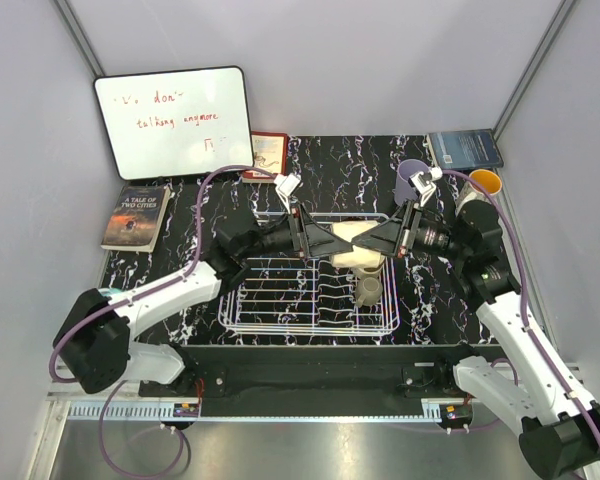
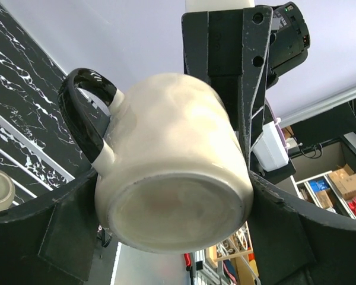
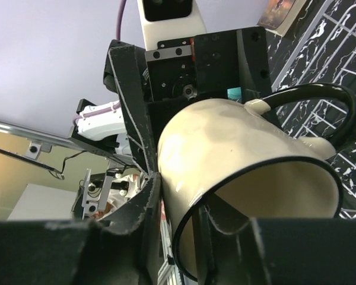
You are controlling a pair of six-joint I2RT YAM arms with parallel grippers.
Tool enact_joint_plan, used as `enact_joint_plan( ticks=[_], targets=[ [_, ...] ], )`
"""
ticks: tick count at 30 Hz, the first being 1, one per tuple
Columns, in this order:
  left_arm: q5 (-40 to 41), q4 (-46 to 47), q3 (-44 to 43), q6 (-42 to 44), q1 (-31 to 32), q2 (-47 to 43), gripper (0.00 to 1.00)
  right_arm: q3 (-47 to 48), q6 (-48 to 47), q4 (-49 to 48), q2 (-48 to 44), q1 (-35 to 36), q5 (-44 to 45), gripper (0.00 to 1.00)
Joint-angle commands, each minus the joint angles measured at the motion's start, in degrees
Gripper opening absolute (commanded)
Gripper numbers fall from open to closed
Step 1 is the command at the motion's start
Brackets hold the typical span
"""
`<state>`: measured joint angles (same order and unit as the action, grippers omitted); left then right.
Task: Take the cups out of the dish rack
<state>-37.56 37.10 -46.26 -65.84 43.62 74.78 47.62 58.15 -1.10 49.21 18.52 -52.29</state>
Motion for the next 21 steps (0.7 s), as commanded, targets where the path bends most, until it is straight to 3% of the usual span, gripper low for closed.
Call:
enact_joint_plan(
  ticks=[1, 2, 6, 8, 10, 11, 13, 14, 15, 17, 21],
  targets=[
    [-1.9, 3.3, -4.3, -1.0, 2.2, 2.8, 0.00, -0.2, -0.8, -5.4, 0.2, 1.5, -3.5, 0.24],
    [-2.0, 2.8, -4.5, -1.0, 2.2, 3.2, 0.00, -0.2, -0.8, -5.3, 0.3, 1.5, -3.5, 0.23],
    [-1.8, -2.5, -7.0, 1.3, 2.1, 4.5, 0.00, 0.2, -1.5, -4.5, 0.4, 1.5, -3.2, 0.00],
    [-1.5, -6.7, -7.9, 2.7, 2.1, 4.8, 0.02, 0.5, -2.2, -2.9, 0.0, 1.5, -2.6, 0.00],
    [-1.3, -10.4, -9.1, 4.6, 1.6, 4.8, 0.12, 0.9, -3.1, -1.3, -0.7, 1.5, -1.8, 0.00],
    [-1.7, -11.2, -9.5, 5.0, 1.4, 5.0, 0.25, 0.9, -3.4, -0.7, -1.0, 1.5, -1.5, 0.00],
    [-2.0, -13.3, -10.0, 5.9, 0.5, 4.9, 0.41, 1.3, -4.2, 0.5, -2.0, 1.5, -0.4, 0.00],
    [-1.6, -14.4, -10.3, 6.3, 0.3, 4.8, 0.58, 1.4, -4.4, 0.7, -2.3, 1.5, -0.1, 0.00],
    [-1.2, -16.3, -11.1, 7.8, 0.2, 4.8, 0.65, 1.8, -5.1, 0.8, -2.5, 1.5, 0.6, 0.00],
    [-0.3, -23.9, -13.2, 10.5, 0.1, 5.4, 0.70, 2.1, -5.6, 3.2, -2.9, 1.5, 1.2, 0.00],
    [1.4, -29.0, -15.1, 13.7, -0.3, 5.1, 0.78, 3.3, -7.1, 4.4, -3.2, 1.5, 2.6, 0.00]
  ],
)
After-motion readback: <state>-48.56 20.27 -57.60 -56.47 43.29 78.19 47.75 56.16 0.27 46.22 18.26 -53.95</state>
